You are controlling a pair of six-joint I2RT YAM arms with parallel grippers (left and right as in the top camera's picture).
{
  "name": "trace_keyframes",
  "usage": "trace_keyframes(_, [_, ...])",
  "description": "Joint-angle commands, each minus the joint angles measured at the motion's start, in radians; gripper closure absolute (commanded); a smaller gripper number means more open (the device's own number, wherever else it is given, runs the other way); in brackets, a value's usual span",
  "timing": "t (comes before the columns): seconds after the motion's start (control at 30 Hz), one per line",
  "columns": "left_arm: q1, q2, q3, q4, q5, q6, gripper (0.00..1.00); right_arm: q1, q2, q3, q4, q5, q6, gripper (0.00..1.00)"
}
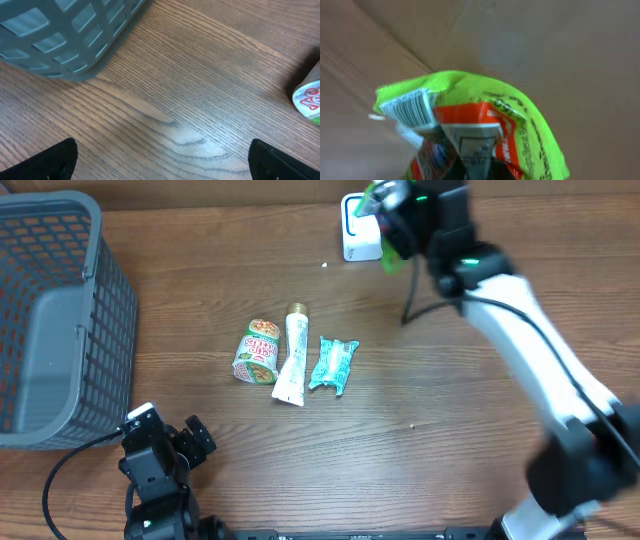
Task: Scan the item barcode
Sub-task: 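Carry the scanned snack bag to the right and lower it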
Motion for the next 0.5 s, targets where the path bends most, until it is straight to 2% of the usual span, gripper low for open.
trace_keyframes(0.0, [-0.006,-0.003,0.019,0.002,0.005,-0.009,0.00,-0.085,-0.163,0.021,-0.174,-0.194,0.446,0.96])
trace_keyframes(0.1, [-0.006,-0.003,0.019,0.002,0.005,-0.009,0.00,-0.157,-0.235,0.021,-0.381,-0.288,0.572,0.96])
trace_keyframes(0.13, [-0.006,-0.003,0.019,0.002,0.005,-0.009,0.00,-0.214,-0.265,0.021,-0.523,-0.326,0.622,0.96])
trace_keyframes(0.23, [-0.006,-0.003,0.019,0.002,0.005,-0.009,0.00,-0.301,-0.267,0.016,-0.695,-0.306,0.671,0.96])
trace_keyframes(0.33, [-0.006,-0.003,0.019,0.002,0.005,-0.009,0.00,-0.409,-0.253,-0.058,-0.745,-0.286,0.686,0.96])
trace_keyframes(0.47, [-0.006,-0.003,0.019,0.002,0.005,-0.009,0.00,-0.516,-0.248,-0.187,-0.655,-0.273,0.686,0.96])
